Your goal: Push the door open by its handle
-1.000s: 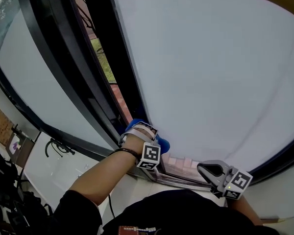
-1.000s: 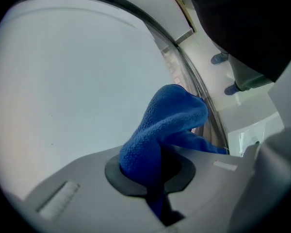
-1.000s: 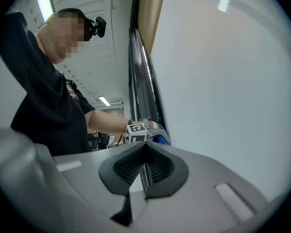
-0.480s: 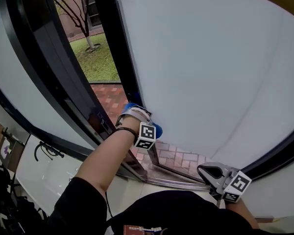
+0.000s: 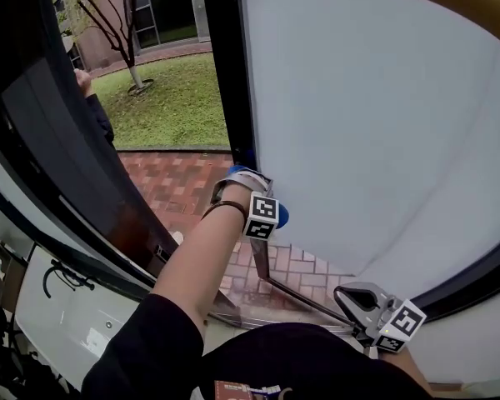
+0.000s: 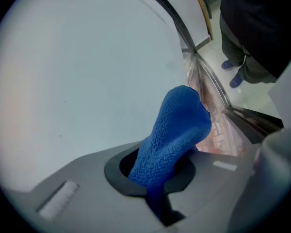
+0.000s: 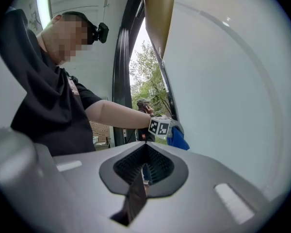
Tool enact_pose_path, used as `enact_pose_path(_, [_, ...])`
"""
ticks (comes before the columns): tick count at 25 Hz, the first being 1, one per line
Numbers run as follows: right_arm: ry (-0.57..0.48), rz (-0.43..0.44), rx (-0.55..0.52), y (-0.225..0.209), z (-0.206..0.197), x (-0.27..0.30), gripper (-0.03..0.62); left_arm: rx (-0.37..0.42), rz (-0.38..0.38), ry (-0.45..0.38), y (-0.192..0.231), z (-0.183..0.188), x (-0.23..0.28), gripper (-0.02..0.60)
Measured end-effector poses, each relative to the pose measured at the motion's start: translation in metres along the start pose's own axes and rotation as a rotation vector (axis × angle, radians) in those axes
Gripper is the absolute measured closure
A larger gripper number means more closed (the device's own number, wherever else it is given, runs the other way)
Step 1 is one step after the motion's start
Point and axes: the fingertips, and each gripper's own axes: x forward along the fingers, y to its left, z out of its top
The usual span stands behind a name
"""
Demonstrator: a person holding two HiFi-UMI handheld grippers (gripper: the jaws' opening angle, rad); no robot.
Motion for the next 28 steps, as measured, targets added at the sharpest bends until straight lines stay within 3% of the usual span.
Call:
enact_pose_path(6, [0.025,0.011,-0.009,-0.064,0.028,-0.006,0.594,0.013,0.017,-0.077,0.067,0.007,0.029,0.568])
enact_pose_path(11, [0.067,0.111,-0.038,-0.116,0.030,-0.005,0.594,0.053,0.009,-0.111,0.098,0.026,0.077,0.569])
enact_pose_path(16, [0.086,0.185,-0.078,-0.119,0.055,0.029,0.594,0.100,0.020,-0.148,0.132,0.016,0.085,0.571])
enact_pose_path(19, [0.095,0.178,-0.080,-0.127,0.041,0.063,0.594,0.140,0.028,-0.196,0.132,0.008,0.105,0.571])
enact_pose_path(24, [0.106,0.132,-0.094,-0.232,0.039,0.066,0.594,0.182,0.089,-0.290,0.212,0.071,0.153,0.568])
enact_pose_path(28, [0.126,0.098,-0.151,-0.297,0.031,0.112,0.594,0.240,0.171,-0.408,0.254,0.111,0.171,0.568])
